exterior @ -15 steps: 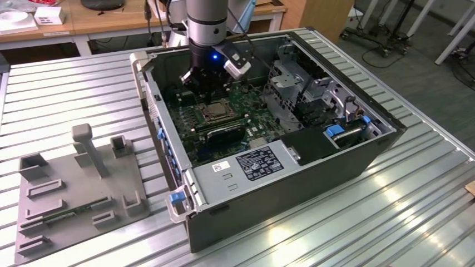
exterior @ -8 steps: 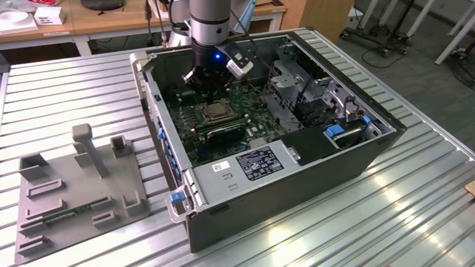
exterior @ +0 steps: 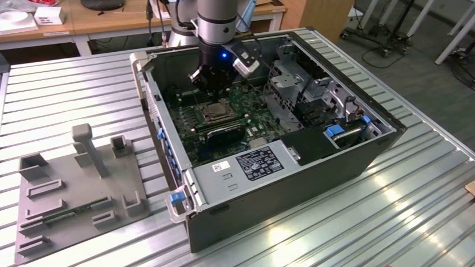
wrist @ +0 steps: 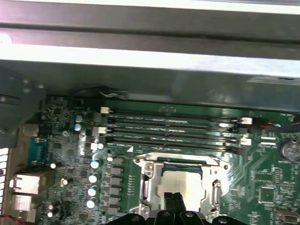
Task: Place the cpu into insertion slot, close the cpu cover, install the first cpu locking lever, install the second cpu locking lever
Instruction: 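Close the cpu cover, then install the first cpu locking lever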
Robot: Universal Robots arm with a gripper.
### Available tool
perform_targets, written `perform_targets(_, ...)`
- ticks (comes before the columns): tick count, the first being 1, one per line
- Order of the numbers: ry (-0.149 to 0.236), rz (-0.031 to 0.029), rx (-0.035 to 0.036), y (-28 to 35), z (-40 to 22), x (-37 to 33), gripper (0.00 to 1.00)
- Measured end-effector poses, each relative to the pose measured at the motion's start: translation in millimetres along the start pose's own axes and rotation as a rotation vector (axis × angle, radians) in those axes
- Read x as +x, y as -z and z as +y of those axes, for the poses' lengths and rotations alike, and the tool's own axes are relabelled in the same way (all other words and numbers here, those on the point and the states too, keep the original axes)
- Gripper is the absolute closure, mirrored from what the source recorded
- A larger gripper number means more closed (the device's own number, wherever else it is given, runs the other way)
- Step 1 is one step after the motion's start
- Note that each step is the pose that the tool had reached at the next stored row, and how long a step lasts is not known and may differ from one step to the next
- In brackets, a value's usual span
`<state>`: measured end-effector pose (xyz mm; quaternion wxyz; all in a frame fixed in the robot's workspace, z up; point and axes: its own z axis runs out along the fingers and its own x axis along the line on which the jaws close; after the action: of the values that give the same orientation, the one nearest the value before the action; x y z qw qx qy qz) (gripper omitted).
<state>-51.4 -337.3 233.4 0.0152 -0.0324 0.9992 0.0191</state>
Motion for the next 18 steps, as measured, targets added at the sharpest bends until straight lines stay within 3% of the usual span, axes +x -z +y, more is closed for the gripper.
perform_targets(10,0.000,-0.0001,-0.0002,-0.8,-0.5,-7.9,0.89)
perform_targets(18,0.000,0.0000,0.0001,-4.5,-0.9,-8.0,0.89)
